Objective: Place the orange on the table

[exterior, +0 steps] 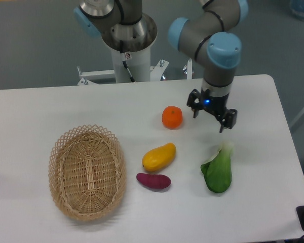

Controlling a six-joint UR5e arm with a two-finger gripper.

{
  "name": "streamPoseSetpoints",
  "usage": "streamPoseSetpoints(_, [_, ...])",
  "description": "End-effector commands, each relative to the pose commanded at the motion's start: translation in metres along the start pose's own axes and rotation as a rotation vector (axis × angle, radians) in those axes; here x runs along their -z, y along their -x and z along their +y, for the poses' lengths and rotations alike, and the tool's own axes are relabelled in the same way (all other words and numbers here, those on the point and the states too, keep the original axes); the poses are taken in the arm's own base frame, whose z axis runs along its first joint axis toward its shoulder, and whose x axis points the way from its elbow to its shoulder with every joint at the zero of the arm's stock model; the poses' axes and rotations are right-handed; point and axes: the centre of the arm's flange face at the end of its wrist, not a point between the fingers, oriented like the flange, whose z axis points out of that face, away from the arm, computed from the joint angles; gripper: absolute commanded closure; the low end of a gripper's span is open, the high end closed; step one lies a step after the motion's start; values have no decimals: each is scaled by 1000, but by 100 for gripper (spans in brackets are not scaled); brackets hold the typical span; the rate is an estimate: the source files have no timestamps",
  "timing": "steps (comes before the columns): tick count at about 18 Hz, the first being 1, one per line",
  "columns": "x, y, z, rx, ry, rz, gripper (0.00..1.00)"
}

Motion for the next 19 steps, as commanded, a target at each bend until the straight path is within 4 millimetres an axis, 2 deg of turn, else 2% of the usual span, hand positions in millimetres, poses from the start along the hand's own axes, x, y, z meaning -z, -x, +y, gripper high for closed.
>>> streamPoseSetpoints(8, [2,26,9,15,10,-23,0])
streamPoseSetpoints(19, [4,26,10,14,11,-27,0])
